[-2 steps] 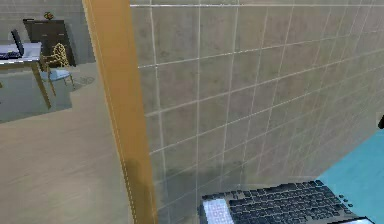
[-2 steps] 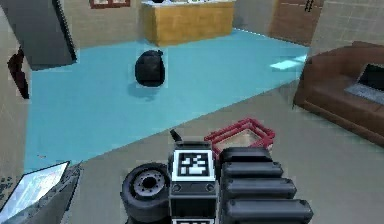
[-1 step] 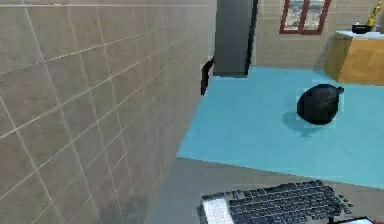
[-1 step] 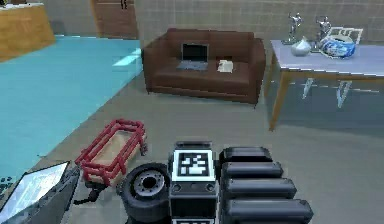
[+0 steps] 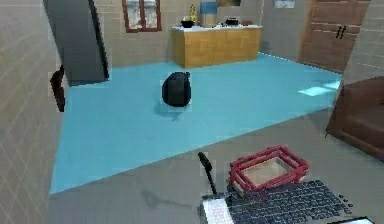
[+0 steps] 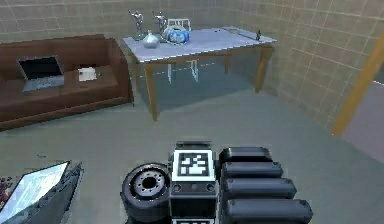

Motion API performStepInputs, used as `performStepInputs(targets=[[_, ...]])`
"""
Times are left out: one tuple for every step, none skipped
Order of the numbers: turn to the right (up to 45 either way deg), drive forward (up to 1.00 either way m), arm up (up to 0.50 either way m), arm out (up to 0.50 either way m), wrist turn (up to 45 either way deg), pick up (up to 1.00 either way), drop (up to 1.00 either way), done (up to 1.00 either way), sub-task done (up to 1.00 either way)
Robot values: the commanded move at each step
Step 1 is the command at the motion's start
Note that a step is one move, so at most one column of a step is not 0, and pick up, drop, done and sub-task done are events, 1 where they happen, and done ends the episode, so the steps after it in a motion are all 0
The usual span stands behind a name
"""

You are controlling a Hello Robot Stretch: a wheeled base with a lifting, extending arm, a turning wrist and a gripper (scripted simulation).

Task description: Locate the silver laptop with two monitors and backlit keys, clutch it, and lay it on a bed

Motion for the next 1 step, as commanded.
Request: performStepInputs(targets=[[0.0,0.05,0.0,0.0,0.0,0.0,0.0,0.0,0.0]])
